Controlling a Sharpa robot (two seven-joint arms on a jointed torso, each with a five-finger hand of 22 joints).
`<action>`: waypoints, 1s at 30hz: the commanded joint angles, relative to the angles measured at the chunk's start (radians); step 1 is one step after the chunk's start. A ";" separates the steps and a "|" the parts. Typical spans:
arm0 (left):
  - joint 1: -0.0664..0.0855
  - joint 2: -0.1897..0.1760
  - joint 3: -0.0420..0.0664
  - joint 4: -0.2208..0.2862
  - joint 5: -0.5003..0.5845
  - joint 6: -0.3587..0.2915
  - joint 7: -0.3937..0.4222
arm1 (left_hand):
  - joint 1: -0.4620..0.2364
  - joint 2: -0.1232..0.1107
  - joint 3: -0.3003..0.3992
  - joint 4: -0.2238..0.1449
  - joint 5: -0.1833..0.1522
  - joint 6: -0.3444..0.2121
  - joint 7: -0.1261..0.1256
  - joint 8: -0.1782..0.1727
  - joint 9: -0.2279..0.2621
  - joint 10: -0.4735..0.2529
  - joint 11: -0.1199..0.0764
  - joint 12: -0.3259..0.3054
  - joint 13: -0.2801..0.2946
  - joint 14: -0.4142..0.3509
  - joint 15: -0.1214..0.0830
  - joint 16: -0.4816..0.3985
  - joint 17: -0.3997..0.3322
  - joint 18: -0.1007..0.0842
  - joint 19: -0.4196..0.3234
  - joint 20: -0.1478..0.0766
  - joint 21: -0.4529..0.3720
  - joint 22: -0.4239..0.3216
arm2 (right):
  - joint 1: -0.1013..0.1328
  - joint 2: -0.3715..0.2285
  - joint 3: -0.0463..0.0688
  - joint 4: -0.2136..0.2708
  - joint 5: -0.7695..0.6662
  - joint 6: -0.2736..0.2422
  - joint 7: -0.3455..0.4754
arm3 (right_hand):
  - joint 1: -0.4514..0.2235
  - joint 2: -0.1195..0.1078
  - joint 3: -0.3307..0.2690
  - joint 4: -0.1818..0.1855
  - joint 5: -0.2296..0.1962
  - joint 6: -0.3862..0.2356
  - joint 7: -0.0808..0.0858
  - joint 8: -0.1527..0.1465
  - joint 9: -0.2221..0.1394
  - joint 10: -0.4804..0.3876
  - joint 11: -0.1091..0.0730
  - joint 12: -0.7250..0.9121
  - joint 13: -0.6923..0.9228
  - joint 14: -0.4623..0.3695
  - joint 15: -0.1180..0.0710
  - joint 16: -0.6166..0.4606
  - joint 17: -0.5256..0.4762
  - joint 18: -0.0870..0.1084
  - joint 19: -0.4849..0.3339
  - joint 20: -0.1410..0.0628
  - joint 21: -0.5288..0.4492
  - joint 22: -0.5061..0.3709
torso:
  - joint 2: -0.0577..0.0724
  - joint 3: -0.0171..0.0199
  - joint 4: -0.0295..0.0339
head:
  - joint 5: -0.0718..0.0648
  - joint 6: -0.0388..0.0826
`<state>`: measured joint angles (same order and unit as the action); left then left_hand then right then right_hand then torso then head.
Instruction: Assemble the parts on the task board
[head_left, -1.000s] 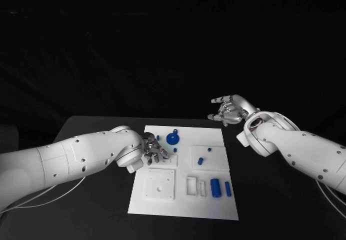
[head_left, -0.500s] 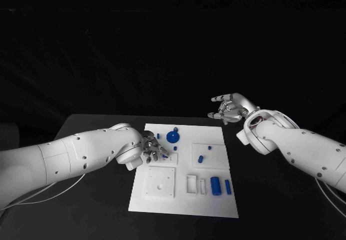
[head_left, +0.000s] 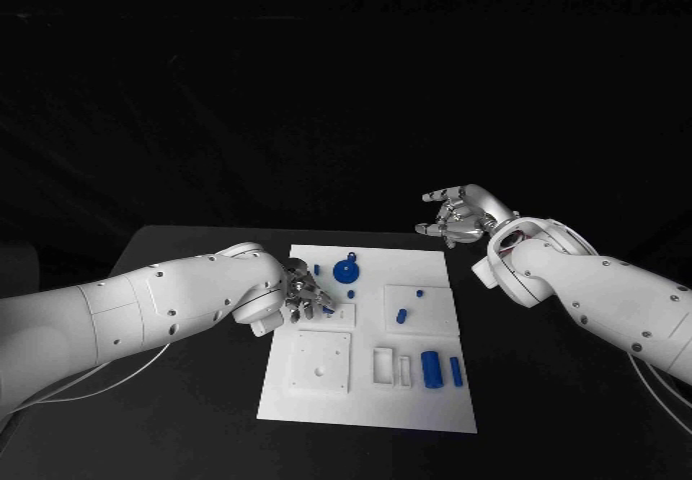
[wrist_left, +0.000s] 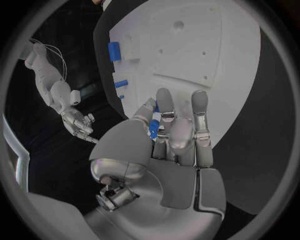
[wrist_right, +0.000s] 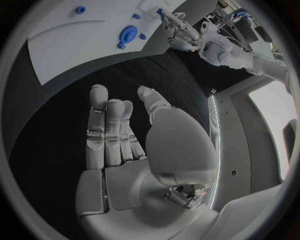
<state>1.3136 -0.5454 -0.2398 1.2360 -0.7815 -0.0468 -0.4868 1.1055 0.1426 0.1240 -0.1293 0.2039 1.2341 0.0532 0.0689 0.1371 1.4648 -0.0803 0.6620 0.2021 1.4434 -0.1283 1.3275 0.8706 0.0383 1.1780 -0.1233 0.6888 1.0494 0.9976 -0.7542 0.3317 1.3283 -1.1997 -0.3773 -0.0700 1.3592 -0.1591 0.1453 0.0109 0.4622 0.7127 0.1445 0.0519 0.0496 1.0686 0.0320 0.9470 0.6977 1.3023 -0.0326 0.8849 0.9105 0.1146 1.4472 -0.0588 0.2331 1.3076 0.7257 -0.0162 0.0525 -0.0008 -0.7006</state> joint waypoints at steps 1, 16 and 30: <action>-0.001 0.007 0.001 0.000 -0.073 0.013 0.001 | 0.015 0.001 0.001 -0.007 0.006 0.208 -0.116 0.003 0.812 0.051 -0.008 0.007 -0.001 -0.001 0.001 0.003 -0.001 -0.001 0.009 0.000 -0.003 0.003 | -0.002 0.002 0.001 -0.001 0.003 0.013 0.002 | -0.009 -0.001 0.001 -0.004 0.005 0.003 -0.001 -0.001 0.001 -0.006 -0.004 0.002 -0.001 -0.003 -0.007 0.007 -0.001 0.012 0.004 0.001 0.005 0.022 | 0.001 -0.0004 -0.0003 | -0.001 -0.001; -0.003 0.015 0.001 -0.009 -0.113 0.032 -0.009 | 0.013 0.004 0.009 -0.017 0.019 0.207 -0.116 0.003 0.813 0.051 -0.008 0.006 -0.002 -0.001 0.001 0.003 -0.004 -0.003 0.040 0.000 -0.088 0.101 | -0.006 0.008 0.001 -0.005 0.005 0.017 0.003 | -0.010 -0.001 0.000 -0.004 0.009 0.001 -0.001 -0.001 0.001 -0.006 -0.004 0.002 -0.002 -0.003 -0.007 0.007 -0.001 0.012 0.003 0.001 0.004 0.021 | 0.000 0.0003 -0.0001 | -0.001 -0.011; -0.006 0.025 0.001 -0.017 -0.104 0.034 -0.014 | 0.009 0.005 0.016 -0.019 0.028 0.207 -0.115 0.002 0.809 0.051 -0.007 0.002 -0.004 -0.002 0.002 0.000 -0.010 -0.006 0.061 -0.001 -0.140 0.153 | -0.009 0.012 0.001 -0.008 0.006 0.019 0.003 | -0.010 -0.001 0.001 -0.005 0.012 0.000 -0.001 -0.001 0.001 -0.006 -0.004 0.002 -0.002 -0.003 -0.007 0.006 -0.002 0.013 0.003 0.000 0.003 0.021 | 0.000 0.0010 0.0000 | -0.003 -0.019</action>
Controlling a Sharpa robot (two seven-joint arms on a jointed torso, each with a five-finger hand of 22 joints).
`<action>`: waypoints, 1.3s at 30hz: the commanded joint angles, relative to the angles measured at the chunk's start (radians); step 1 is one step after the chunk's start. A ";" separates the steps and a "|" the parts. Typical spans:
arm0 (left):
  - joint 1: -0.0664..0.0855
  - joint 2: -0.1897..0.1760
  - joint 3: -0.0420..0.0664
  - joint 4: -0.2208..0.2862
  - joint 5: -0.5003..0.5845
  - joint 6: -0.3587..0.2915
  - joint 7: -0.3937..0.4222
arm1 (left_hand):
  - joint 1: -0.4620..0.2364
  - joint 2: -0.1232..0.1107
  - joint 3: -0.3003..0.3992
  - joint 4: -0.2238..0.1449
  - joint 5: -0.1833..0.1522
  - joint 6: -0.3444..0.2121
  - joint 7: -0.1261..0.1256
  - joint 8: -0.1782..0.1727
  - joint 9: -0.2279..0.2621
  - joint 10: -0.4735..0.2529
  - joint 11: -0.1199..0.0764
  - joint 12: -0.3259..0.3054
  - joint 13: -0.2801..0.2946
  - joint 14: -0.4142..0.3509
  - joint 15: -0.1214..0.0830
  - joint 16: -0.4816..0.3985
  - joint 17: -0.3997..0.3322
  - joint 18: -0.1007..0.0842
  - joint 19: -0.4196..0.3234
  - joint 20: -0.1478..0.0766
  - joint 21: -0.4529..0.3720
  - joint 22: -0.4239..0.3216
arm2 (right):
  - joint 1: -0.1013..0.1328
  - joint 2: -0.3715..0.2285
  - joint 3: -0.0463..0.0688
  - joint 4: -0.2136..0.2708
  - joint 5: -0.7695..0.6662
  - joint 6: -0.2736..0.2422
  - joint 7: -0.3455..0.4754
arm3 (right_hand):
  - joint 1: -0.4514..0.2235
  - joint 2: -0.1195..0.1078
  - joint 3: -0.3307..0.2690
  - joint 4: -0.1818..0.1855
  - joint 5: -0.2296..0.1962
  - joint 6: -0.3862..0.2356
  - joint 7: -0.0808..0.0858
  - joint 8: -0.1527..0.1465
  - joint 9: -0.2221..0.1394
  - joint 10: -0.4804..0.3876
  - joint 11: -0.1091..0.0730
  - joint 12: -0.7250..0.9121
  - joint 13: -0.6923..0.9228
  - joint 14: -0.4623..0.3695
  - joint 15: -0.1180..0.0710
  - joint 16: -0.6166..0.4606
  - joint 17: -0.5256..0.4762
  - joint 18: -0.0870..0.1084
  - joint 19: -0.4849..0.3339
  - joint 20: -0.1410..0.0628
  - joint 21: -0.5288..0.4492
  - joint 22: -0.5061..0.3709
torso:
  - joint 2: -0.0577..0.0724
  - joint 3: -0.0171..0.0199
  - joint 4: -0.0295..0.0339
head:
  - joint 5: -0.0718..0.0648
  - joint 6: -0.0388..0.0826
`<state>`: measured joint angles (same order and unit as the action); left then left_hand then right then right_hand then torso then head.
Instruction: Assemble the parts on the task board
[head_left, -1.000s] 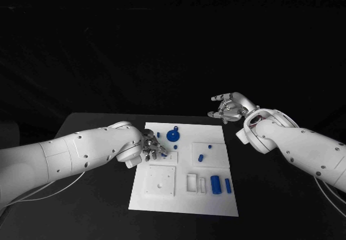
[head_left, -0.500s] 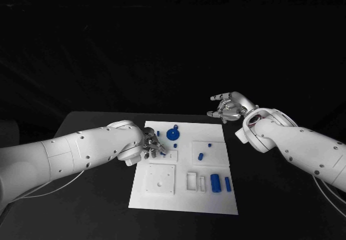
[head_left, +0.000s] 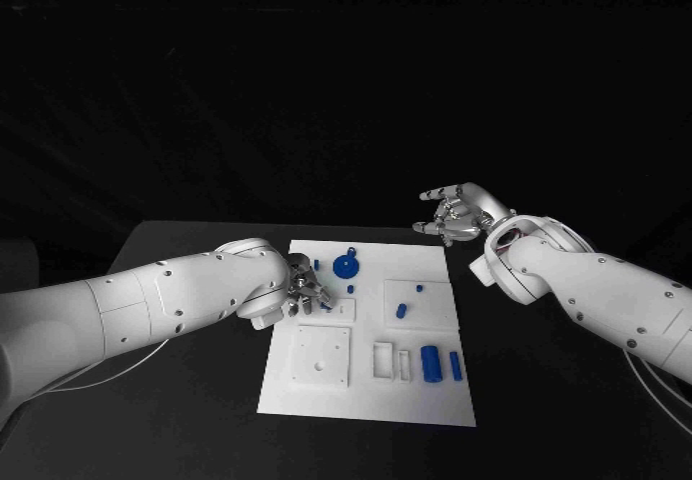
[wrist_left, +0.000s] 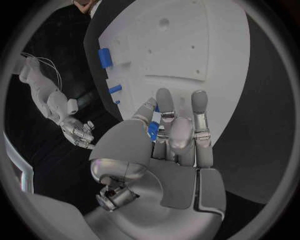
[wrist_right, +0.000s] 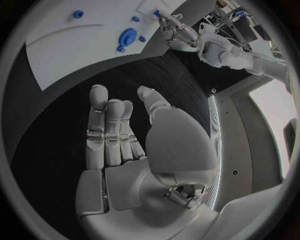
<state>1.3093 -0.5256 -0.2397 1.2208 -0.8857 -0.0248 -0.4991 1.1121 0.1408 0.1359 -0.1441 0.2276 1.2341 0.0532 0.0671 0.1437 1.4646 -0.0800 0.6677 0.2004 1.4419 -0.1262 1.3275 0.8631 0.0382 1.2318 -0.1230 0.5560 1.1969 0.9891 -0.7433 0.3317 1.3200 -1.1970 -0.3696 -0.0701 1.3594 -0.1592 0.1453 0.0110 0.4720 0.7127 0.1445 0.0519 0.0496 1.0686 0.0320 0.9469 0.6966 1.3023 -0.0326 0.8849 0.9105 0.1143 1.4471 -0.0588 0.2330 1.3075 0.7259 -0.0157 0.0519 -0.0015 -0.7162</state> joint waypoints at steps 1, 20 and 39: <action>-0.002 0.006 0.001 -0.002 0.001 0.011 -0.002 | 0.002 0.007 0.004 -0.004 0.004 0.207 -0.115 0.004 0.802 0.052 -0.008 -0.004 -0.002 0.000 0.000 0.000 -0.003 -0.006 0.007 -0.001 -0.007 0.006 | -0.001 0.001 0.001 0.000 0.003 0.011 0.003 | -0.012 0.000 0.001 -0.006 0.004 0.000 0.000 -0.001 0.001 -0.007 -0.004 0.002 -0.002 -0.003 -0.007 0.006 -0.002 0.013 0.003 0.000 0.003 0.021 | 0.000 0.0003 0.0003 | -0.003 -0.004; -0.004 0.010 0.001 -0.009 0.008 0.026 -0.010 | 0.002 0.008 0.005 -0.002 0.009 0.206 -0.115 0.005 0.798 0.051 -0.008 -0.001 -0.003 0.000 -0.001 0.000 -0.013 -0.005 0.019 -0.001 -0.036 0.045 | -0.003 0.004 0.001 -0.003 0.003 0.018 0.001 | -0.014 0.000 0.008 -0.009 0.026 -0.001 0.000 -0.001 0.001 -0.008 -0.004 0.000 -0.003 -0.004 -0.007 0.006 -0.002 0.013 0.002 0.000 0.001 0.021 | -0.001 0.0003 0.0012 | -0.004 -0.016; -0.005 0.008 0.001 -0.011 0.008 0.060 -0.019 | -0.007 0.011 0.013 -0.007 0.021 0.207 -0.115 0.005 0.802 0.051 -0.008 0.002 -0.002 0.000 -0.001 0.006 -0.012 -0.007 0.033 -0.001 -0.073 0.087 | -0.007 0.005 0.001 -0.004 0.003 0.019 0.002 | -0.016 0.000 0.009 -0.010 0.028 -0.001 0.000 -0.002 0.001 -0.008 -0.004 0.000 -0.003 -0.004 -0.007 0.006 -0.002 0.012 0.002 0.000 0.003 0.021 | -0.001 -0.0003 0.0010 | -0.002 -0.021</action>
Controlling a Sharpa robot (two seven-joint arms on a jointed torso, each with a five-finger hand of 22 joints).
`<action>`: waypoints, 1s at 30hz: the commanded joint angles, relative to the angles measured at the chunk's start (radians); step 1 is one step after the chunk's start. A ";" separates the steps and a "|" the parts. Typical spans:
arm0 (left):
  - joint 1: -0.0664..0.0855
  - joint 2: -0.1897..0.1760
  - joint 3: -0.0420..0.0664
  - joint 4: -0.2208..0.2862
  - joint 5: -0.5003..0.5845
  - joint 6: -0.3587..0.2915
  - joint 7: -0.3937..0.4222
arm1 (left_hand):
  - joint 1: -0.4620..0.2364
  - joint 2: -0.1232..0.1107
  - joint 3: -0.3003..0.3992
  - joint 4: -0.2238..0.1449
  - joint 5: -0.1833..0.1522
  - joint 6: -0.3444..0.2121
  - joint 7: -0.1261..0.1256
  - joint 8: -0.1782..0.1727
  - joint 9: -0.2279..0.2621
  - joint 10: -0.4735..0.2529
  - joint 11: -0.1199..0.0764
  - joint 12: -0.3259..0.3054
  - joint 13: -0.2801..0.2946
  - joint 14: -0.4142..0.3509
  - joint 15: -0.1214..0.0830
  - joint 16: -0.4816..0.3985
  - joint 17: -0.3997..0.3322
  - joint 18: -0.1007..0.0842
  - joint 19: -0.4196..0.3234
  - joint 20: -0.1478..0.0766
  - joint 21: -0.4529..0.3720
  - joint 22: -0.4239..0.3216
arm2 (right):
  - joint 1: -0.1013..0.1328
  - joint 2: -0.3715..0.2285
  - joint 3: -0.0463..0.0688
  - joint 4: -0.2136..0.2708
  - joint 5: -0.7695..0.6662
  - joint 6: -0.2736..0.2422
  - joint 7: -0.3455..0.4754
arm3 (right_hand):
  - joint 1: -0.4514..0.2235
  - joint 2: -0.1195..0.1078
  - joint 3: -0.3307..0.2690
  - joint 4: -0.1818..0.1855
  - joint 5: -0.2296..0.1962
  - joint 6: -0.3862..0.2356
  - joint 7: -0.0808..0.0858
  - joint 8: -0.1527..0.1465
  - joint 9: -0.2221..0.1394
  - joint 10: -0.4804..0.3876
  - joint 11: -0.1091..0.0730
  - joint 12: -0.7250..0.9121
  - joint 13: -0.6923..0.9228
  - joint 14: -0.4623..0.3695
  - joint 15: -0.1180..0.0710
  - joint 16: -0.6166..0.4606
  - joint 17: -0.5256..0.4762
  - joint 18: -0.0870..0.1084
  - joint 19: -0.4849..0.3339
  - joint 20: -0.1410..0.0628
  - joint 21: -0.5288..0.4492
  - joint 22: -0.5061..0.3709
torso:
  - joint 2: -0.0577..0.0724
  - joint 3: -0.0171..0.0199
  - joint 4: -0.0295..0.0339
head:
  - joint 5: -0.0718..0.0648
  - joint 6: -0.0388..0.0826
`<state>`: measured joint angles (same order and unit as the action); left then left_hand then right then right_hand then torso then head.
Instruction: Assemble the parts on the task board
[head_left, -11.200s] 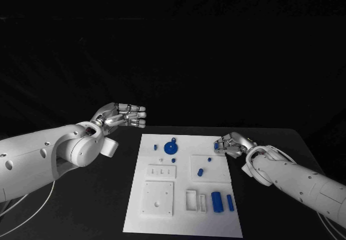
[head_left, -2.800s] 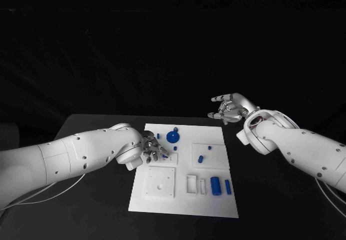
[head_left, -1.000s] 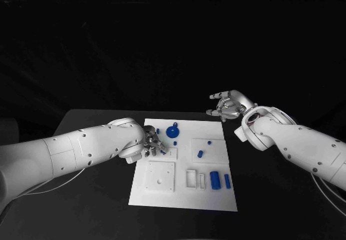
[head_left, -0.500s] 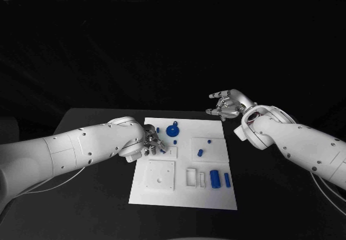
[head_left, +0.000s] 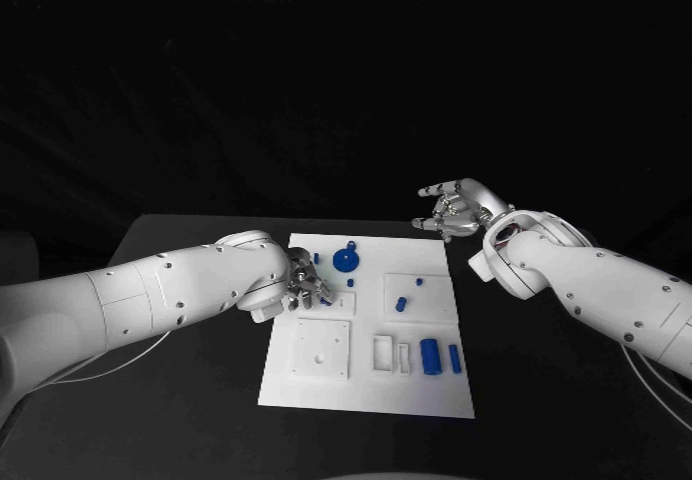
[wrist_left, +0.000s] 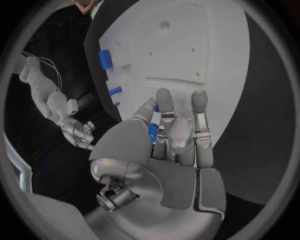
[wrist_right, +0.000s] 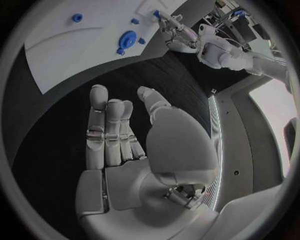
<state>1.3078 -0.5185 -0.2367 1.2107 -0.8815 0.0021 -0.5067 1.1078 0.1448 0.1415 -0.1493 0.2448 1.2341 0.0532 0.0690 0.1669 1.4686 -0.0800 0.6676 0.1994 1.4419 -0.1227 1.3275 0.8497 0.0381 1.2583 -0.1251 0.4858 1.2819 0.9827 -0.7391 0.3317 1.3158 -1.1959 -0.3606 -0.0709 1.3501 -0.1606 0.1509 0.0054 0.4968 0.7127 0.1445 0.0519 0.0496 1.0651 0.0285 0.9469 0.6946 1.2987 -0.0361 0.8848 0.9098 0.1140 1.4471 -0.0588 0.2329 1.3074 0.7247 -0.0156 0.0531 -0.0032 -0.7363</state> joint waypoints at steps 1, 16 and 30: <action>-0.004 0.001 -0.002 0.000 0.004 0.033 -0.012 | -0.002 0.007 0.007 -0.001 0.004 0.207 -0.115 0.004 0.779 0.047 -0.008 0.002 -0.001 0.000 -0.004 0.006 0.001 -0.007 0.007 0.001 -0.003 0.002 | -0.001 0.001 0.001 0.000 0.002 0.010 0.003 | -0.007 0.001 0.004 -0.004 0.003 -0.002 0.000 -0.002 0.001 -0.004 -0.001 0.000 -0.001 0.000 -0.004 0.006 -0.001 0.013 0.002 0.000 0.003 0.021 | 0.000 -0.0004 -0.0003 | 0.000 -0.001; -0.004 0.002 -0.002 -0.005 0.006 0.045 -0.021 | -0.009 0.008 0.005 0.003 -0.004 0.206 -0.115 0.003 0.781 0.047 -0.008 0.002 -0.001 -0.001 -0.004 0.006 -0.001 -0.007 0.011 0.001 -0.015 0.015 | -0.002 0.002 0.001 -0.001 0.002 0.012 0.003 | -0.007 0.001 0.004 -0.004 0.003 -0.002 0.000 -0.002 0.001 -0.004 -0.001 0.000 -0.001 0.000 -0.004 0.006 -0.001 0.013 0.002 0.000 0.003 0.021 | 0.000 0.0002 -0.0003 | 0.000 -0.003; -0.004 0.007 -0.002 -0.010 0.007 0.065 -0.029 | -0.006 0.001 -0.010 0.020 -0.025 0.208 -0.116 0.004 0.784 0.047 -0.008 0.003 -0.001 0.000 -0.004 0.007 0.001 -0.007 0.019 0.002 -0.036 0.033 | -0.004 0.003 0.001 -0.002 0.002 0.017 0.004 | -0.012 0.002 0.003 -0.003 0.008 -0.005 0.000 -0.002 0.001 -0.004 -0.001 0.001 -0.001 0.001 -0.004 0.008 0.000 0.013 0.004 0.000 0.009 0.022 | 0.000 0.0004 -0.0006 | 0.002 -0.005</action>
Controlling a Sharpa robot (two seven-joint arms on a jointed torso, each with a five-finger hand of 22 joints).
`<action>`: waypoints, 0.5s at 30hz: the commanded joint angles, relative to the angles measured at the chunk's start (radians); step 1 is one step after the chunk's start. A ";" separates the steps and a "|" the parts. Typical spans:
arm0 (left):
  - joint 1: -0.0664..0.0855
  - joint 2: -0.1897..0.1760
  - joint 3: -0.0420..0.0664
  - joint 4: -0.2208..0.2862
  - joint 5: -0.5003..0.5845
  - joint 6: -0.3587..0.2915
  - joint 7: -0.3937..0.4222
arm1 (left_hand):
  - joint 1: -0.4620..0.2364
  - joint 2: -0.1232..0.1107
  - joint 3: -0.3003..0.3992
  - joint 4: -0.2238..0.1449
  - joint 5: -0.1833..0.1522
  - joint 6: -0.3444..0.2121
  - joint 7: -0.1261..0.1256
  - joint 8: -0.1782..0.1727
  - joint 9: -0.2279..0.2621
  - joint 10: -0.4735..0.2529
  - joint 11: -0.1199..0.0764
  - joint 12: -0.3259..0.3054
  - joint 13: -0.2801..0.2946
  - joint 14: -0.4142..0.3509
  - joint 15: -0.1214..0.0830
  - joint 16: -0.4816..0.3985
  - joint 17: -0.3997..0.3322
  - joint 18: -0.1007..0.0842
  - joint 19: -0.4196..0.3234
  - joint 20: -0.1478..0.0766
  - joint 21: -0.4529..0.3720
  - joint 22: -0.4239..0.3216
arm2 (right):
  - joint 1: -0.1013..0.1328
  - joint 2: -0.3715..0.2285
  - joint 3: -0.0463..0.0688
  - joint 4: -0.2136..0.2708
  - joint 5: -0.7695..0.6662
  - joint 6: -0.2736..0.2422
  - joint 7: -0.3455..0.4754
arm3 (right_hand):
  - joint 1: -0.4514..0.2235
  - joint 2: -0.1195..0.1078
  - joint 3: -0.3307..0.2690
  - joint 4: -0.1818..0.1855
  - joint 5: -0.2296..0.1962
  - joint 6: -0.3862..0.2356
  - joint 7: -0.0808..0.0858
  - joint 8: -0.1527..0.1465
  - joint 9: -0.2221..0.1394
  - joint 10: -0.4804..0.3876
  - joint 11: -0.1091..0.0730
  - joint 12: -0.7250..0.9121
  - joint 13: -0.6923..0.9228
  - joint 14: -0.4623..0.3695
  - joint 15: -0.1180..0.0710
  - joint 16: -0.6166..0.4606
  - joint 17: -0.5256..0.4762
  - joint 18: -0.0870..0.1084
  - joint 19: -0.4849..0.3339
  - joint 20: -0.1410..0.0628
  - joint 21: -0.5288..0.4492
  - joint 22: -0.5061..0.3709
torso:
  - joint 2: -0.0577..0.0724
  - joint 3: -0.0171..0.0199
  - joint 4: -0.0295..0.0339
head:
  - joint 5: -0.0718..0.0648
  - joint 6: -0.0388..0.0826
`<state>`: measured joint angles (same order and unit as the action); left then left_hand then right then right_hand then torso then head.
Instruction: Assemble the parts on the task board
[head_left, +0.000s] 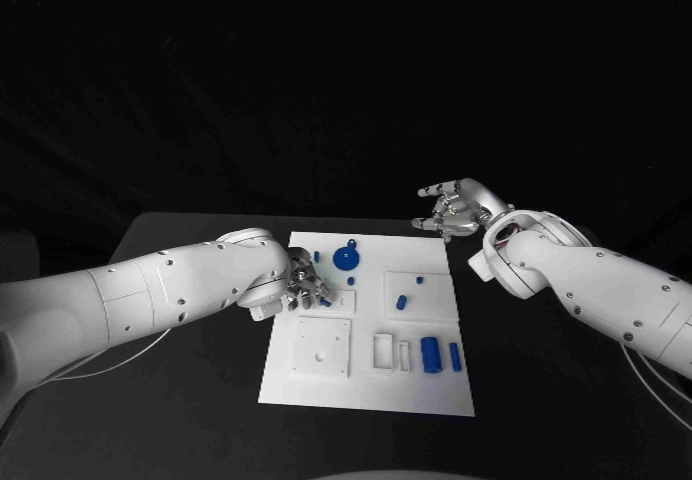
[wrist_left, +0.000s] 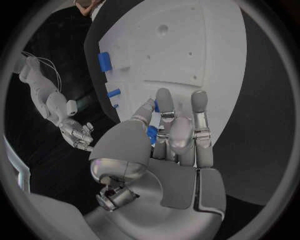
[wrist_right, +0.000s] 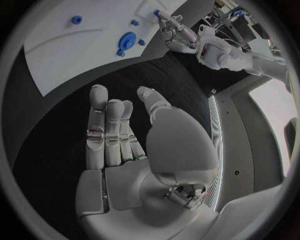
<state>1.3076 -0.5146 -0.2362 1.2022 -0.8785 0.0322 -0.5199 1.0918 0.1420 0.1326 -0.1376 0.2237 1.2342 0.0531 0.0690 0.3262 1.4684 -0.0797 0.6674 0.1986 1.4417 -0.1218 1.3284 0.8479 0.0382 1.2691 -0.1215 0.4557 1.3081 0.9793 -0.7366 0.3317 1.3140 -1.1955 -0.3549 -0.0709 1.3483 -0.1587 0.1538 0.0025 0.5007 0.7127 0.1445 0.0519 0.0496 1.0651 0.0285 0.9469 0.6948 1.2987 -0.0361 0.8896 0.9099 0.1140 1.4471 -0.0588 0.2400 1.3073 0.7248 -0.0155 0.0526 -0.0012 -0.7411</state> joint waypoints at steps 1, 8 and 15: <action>-0.004 0.003 -0.003 -0.002 0.004 0.034 -0.016 | 0.009 0.003 -0.003 0.011 -0.007 0.207 -0.116 0.004 0.624 0.047 -0.008 0.004 0.000 0.000 -0.005 0.006 0.003 -0.007 0.009 -0.001 -0.007 0.008 | -0.001 0.001 0.001 0.000 0.002 0.011 0.004 | -0.011 0.000 0.000 0.000 0.004 -0.005 0.000 -0.002 0.001 -0.004 -0.001 0.001 -0.001 0.001 -0.004 0.004 0.000 0.013 0.004 0.000 0.002 0.022 | 0.000 0.0007 0.0000 | 0.000 -0.001; -0.004 0.004 -0.003 -0.003 0.002 0.009 -0.008 | 0.022 0.013 -0.012 0.029 -0.063 0.208 -0.116 0.003 0.625 0.047 -0.008 0.003 0.000 -0.001 -0.005 0.005 -0.001 -0.007 0.012 -0.001 -0.015 0.013 | -0.002 0.001 0.001 -0.001 0.002 0.010 0.005 | -0.011 0.000 0.000 0.000 0.005 -0.005 0.000 -0.002 0.001 -0.004 -0.001 0.001 -0.001 0.001 -0.004 0.003 0.000 0.013 0.004 0.000 0.001 0.022 | 0.000 0.0004 0.0000 | 0.001 0.000; -0.004 -0.005 -0.003 0.009 -0.003 -0.026 0.013 | 0.033 0.010 -0.004 0.011 -0.035 0.207 -0.115 0.002 0.621 0.047 -0.008 0.001 -0.001 -0.001 -0.005 0.004 -0.003 -0.006 0.014 0.000 -0.019 0.015 | -0.004 0.001 0.001 -0.002 0.004 0.009 0.006 | -0.014 0.000 -0.002 0.004 0.009 -0.005 0.000 -0.002 0.001 -0.003 -0.001 0.001 -0.001 0.001 -0.004 0.003 0.000 0.013 0.004 0.000 0.000 0.022 | 0.000 -0.0008 0.0002 | -0.001 -0.001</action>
<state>1.3066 -0.5179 -0.2370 1.2070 -0.8778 0.0259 -0.5173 1.1030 0.1373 0.1219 -0.1145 0.1870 1.2342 0.0531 0.0688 0.5720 1.4669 -0.0782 0.6670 0.1987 1.4406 -0.1204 1.3315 0.8458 0.0382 1.2761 -0.1216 0.4405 1.3079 0.9762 -0.7359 0.3317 1.3121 -1.1952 -0.3539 -0.0708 1.3424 -0.1601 0.1537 0.0025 0.5074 0.7127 0.1446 0.0519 0.0496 1.0651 0.0285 0.9469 0.6948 1.2987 -0.0361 0.8896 0.9099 0.1139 1.4471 -0.0588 0.2400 1.3073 0.7251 -0.0151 0.0525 -0.0005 -0.7417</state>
